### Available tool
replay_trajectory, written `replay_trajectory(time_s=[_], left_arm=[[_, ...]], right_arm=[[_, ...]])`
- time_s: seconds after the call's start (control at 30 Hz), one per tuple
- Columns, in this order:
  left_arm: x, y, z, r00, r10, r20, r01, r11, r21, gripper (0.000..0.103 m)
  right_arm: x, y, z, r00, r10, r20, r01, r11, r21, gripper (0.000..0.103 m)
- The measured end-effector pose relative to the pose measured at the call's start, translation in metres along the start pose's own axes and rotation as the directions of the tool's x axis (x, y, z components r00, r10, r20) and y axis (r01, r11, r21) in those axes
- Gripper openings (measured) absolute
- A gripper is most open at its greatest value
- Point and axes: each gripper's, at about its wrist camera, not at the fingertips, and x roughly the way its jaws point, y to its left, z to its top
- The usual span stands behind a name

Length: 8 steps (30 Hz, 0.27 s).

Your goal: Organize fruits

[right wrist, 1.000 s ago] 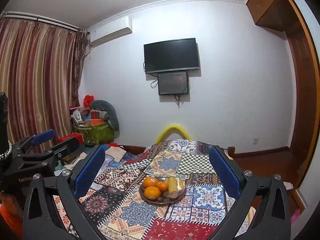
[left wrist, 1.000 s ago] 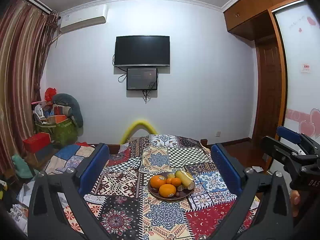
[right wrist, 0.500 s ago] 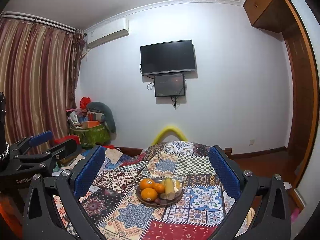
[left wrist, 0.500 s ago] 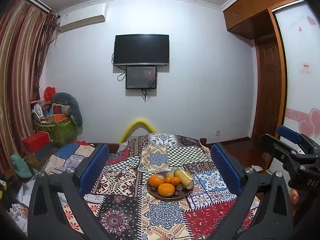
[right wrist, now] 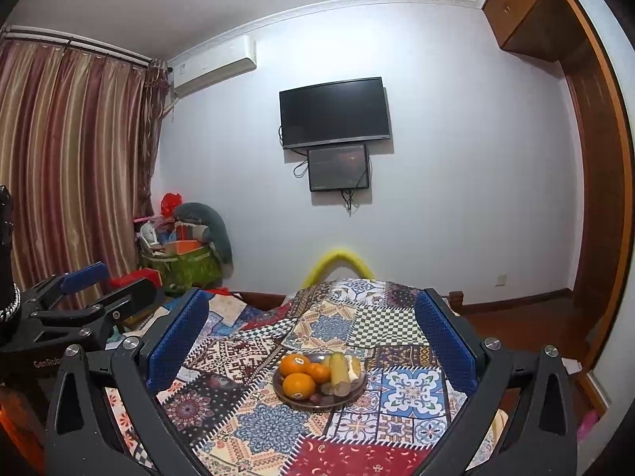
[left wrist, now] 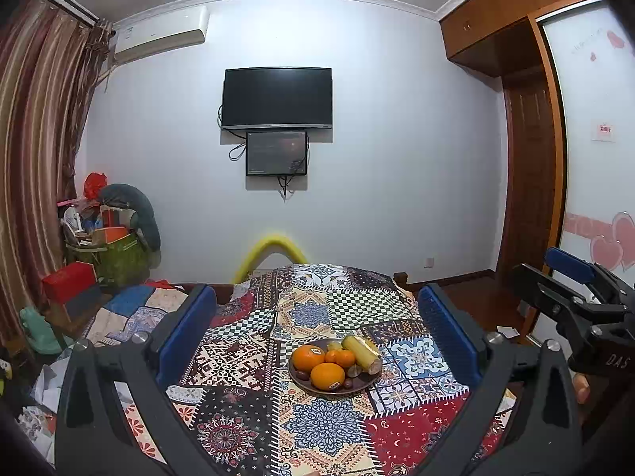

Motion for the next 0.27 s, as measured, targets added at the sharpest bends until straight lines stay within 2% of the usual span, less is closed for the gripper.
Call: replay_trajectory(time_s=[0.27], left_arm=[[0.0019, -0.0005, -0.0017, 1.0, -0.006, -0.012, 0.006, 1.0, -0.007, 0.103]], right_arm=[[0.0044, 0.0001, -0.0011, 1.0, 0.015, -0.013, -0.015, 1.0, 0.006, 0.103]])
